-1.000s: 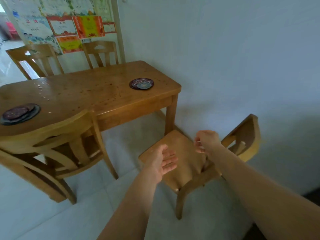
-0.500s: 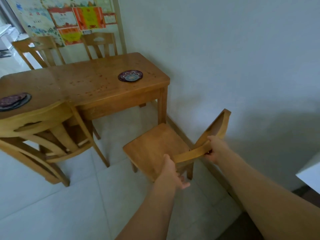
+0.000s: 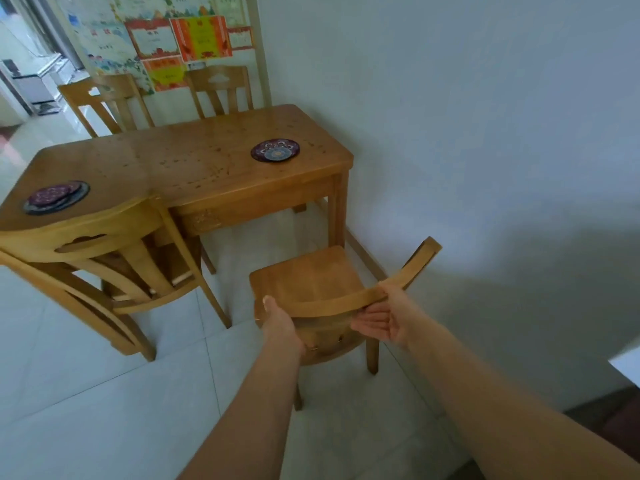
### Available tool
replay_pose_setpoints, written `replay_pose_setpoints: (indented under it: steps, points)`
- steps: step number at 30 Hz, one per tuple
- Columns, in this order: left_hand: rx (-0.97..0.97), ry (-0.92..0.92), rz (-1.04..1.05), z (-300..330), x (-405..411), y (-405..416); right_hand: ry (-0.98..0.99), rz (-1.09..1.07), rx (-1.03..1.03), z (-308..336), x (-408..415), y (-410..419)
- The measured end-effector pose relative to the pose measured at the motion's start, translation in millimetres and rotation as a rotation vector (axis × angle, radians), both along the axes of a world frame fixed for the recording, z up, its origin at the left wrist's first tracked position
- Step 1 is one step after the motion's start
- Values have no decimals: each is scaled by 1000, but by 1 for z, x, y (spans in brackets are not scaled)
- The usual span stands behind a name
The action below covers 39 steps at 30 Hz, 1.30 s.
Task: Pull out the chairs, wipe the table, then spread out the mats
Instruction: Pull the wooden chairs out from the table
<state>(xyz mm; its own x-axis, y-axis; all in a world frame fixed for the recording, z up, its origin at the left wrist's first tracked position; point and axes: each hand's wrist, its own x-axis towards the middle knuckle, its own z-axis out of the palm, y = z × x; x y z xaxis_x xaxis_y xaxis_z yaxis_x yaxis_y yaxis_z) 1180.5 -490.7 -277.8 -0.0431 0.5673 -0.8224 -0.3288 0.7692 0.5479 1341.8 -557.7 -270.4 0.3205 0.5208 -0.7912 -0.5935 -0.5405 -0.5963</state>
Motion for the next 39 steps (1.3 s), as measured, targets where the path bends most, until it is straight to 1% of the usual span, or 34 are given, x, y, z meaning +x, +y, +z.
replay_pose_setpoints:
  steps: [1, 2, 5, 7, 10, 12, 16, 22, 31, 34, 39]
  points:
    - [10, -4, 19, 3, -4, 4, -15, 48, -9, -1, 1, 2]
    - [19, -19, 23, 5, -6, 8, -43, 47, -17, -3, 4, 3]
    - [-7, -85, -14, 7, -5, 18, -117, -79, -43, -8, 23, 13]
    - [-54, -114, -4, 5, -4, 22, -111, -109, -31, -10, 35, 19]
    - [-94, -69, 24, -2, 1, 30, -31, -71, -13, -15, 48, 30]
    - [-115, -37, 38, -9, 6, 36, -14, -30, -12, -19, 51, 39]
    - [-140, 2, 57, -14, 4, 49, -110, -33, -102, -26, 47, 59]
    - [-63, -36, 86, -7, -2, 87, -142, -37, -55, -24, 40, 99]
    - [-23, -38, 126, -3, 8, 179, -118, -32, -25, -18, 49, 195]
    - [-37, -46, 144, -1, 15, 222, -130, -24, -37, -14, 57, 241]
    - [-9, 4, 146, 14, 24, 299, -150, -25, -29, 2, 65, 318]
